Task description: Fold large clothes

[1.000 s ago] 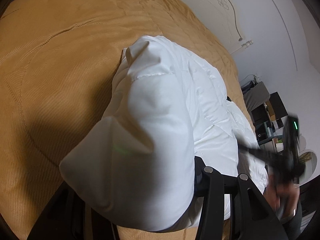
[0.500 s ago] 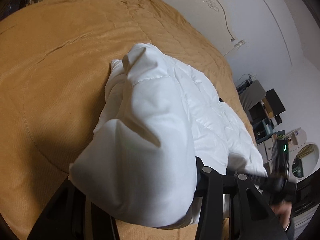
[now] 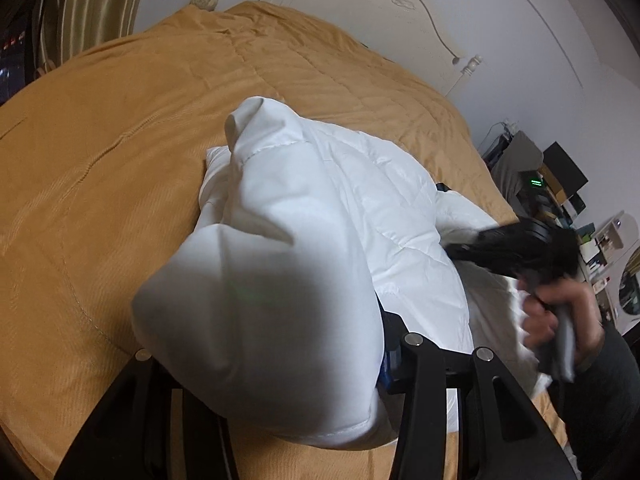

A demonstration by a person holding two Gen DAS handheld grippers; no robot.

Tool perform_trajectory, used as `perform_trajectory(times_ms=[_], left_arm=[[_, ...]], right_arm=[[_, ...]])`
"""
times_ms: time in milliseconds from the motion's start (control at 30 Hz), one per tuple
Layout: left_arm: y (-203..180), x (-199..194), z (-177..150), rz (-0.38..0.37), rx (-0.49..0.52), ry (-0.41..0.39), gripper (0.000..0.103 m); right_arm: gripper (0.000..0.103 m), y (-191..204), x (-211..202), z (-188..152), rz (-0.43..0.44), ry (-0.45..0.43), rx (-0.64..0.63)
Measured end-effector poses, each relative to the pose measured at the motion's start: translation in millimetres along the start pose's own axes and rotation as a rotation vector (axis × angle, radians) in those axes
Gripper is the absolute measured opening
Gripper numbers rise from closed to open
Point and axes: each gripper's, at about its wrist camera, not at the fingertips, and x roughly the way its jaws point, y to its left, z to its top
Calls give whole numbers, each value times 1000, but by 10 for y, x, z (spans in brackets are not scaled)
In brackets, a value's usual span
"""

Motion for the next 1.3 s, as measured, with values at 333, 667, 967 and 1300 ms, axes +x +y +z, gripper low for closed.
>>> perform_trajectory(times_ms=[333, 667, 967, 1300], left_arm=[[-156, -98, -5, -56, 6, -31, 44], [-1572, -342, 252, -188, 214, -99, 43], [-3343, 562, -496, -303, 553, 107, 45], [-3394, 1106, -1114, -297, 595, 215, 48]], right_arm=[[1, -269, 115, -1124, 54, 30, -20], [2, -1239, -894, -1361, 174, -71, 94], [3, -2462, -2061, -1903, 21, -340, 286], [83, -2125, -2510, -952, -5, -310, -40]])
